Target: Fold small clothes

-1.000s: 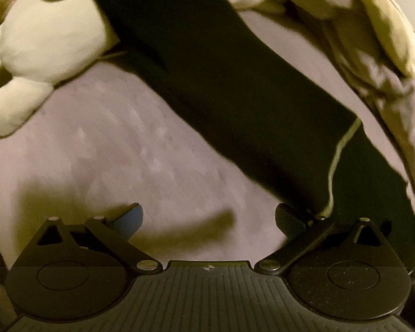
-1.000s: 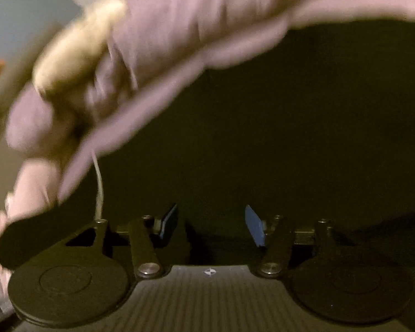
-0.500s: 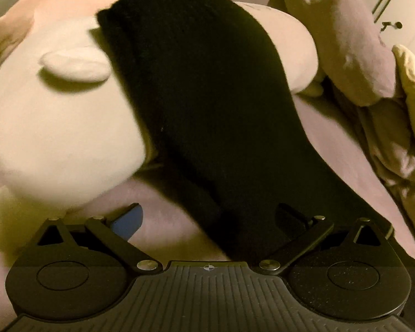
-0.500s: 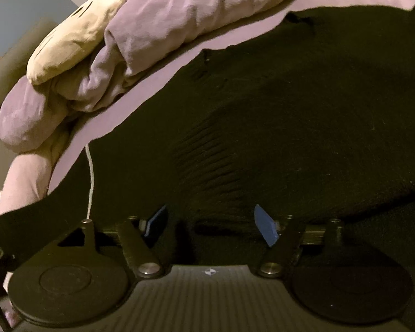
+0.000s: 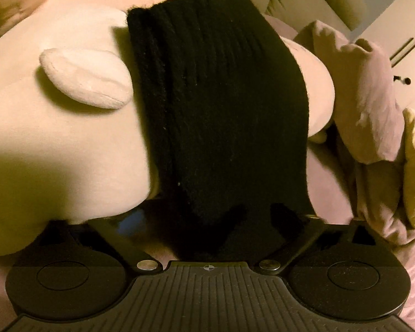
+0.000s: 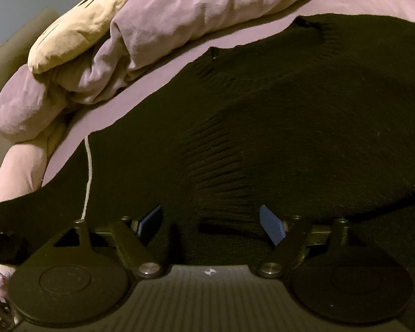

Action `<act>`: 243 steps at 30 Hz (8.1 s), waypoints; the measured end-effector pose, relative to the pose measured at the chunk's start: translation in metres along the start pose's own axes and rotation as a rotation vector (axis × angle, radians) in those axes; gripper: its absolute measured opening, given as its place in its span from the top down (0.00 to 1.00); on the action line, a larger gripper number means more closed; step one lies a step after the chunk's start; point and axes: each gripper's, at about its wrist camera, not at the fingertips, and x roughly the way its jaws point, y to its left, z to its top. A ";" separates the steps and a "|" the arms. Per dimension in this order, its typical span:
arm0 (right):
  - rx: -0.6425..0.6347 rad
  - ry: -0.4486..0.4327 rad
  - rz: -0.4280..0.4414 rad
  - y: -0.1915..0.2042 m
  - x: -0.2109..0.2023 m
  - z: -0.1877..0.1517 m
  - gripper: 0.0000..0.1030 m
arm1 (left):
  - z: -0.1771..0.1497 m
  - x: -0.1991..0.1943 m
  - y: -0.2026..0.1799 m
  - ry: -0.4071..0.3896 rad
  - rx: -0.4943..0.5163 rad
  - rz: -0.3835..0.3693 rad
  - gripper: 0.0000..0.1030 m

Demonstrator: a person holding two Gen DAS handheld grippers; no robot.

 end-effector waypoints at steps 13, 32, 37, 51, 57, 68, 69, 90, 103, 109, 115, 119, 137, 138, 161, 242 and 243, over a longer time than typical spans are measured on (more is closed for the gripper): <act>0.000 0.009 0.010 -0.001 -0.001 0.002 0.22 | 0.017 -0.002 -0.003 -0.002 -0.032 -0.023 0.48; 0.173 -0.075 0.210 -0.027 -0.058 0.004 0.22 | -0.088 -0.129 -0.193 -0.132 0.776 -0.356 0.86; 0.223 -0.144 0.229 -0.066 -0.096 0.013 0.22 | -0.207 -0.145 -0.253 -0.019 0.966 -0.493 0.85; 0.266 -0.093 0.224 -0.151 -0.138 0.011 0.21 | -0.325 -0.133 -0.193 0.373 0.894 -0.249 0.15; 0.390 -0.016 0.282 -0.133 -0.088 0.007 0.21 | -0.279 -0.128 -0.134 0.375 0.701 -0.068 0.15; 0.469 0.003 0.254 -0.122 -0.059 -0.001 0.60 | -0.230 -0.102 -0.128 0.321 0.614 -0.040 0.15; 0.477 0.016 0.251 -0.122 -0.056 -0.004 0.43 | -0.231 -0.100 -0.129 0.325 0.612 -0.043 0.15; -0.246 -0.313 0.031 -0.091 -0.154 0.077 0.90 | -0.253 -0.072 -0.180 0.276 0.678 0.011 0.15; 0.218 -0.168 0.014 -0.228 -0.102 0.071 0.49 | -0.261 -0.076 -0.197 0.270 0.748 0.005 0.11; 0.212 -0.151 0.015 -0.228 -0.096 0.083 0.64 | -0.257 -0.057 -0.219 0.231 0.762 -0.009 0.12; 0.020 -0.224 -0.063 -0.198 -0.107 0.086 0.89 | -0.263 -0.036 -0.226 0.249 0.806 0.029 0.20; -0.044 -0.259 -0.180 -0.199 -0.109 0.083 0.89 | -0.264 -0.032 -0.222 0.279 0.823 0.025 0.19; 0.051 -0.159 -0.155 -0.218 -0.109 0.083 0.71 | -0.259 -0.024 -0.219 0.299 0.839 0.067 0.18; 0.051 -0.170 -0.158 -0.219 -0.113 0.083 0.71 | -0.258 -0.023 -0.219 0.303 0.828 0.066 0.18; -0.038 -0.095 -0.195 -0.222 -0.122 0.041 0.65 | -0.278 -0.058 -0.205 0.289 0.875 0.041 0.08; 0.020 -0.080 0.096 -0.343 -0.303 -0.167 0.62 | -0.264 -0.169 0.041 0.329 0.839 -0.179 0.22; 0.025 -0.094 0.084 -0.348 -0.307 -0.165 0.59 | -0.263 -0.169 0.042 0.332 0.838 -0.183 0.21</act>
